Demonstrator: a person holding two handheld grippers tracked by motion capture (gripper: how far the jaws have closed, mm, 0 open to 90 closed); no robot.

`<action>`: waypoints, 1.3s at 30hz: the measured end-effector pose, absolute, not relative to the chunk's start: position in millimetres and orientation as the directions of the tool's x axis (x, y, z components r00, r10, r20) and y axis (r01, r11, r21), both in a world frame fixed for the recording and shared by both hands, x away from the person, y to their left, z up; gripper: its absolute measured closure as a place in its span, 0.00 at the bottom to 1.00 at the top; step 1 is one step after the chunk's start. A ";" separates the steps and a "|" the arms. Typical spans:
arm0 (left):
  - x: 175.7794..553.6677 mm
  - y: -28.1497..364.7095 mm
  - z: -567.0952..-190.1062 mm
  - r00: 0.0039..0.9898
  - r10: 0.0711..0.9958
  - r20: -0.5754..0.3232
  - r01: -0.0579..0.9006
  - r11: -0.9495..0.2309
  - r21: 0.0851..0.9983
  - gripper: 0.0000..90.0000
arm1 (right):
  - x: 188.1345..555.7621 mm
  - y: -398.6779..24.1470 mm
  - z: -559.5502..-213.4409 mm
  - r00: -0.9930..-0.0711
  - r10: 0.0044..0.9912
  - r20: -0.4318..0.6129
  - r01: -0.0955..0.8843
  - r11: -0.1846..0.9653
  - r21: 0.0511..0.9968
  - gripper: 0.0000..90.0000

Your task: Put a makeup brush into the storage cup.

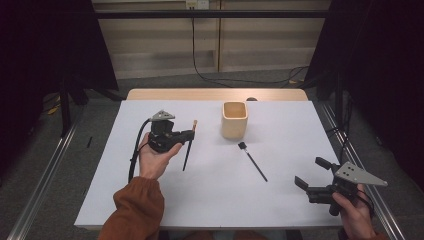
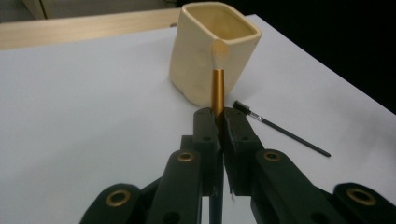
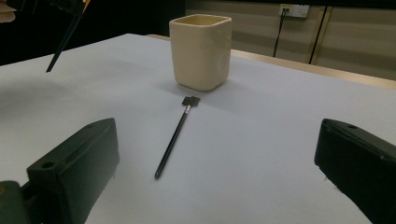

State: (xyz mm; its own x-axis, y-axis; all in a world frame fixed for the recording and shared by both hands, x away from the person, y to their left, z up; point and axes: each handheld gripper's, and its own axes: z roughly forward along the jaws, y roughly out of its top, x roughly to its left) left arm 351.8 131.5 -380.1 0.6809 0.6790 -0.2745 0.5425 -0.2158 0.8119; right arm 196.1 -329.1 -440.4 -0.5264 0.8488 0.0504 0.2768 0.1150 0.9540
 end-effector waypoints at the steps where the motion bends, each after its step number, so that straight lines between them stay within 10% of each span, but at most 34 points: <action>1: 350.5 131.7 -379.8 0.681 0.679 -0.272 0.534 -0.208 0.819 0.94 | 196.1 -329.1 -440.4 -0.526 0.849 0.052 0.278 0.114 0.954 0.00; 39: 325.8 137.3 -357.6 0.753 0.623 -0.214 0.333 -0.080 0.940 0.94 | 195.5 -327.8 -438.9 -0.549 0.834 0.052 0.255 0.108 0.961 0.00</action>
State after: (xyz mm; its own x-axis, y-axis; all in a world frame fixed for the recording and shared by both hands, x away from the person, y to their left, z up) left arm 325.8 137.3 -357.6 0.7528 0.6226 -0.2137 0.3329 -0.0800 0.9396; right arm 195.5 -327.8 -438.9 -0.5488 0.8344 0.0516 0.2549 0.1083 0.9609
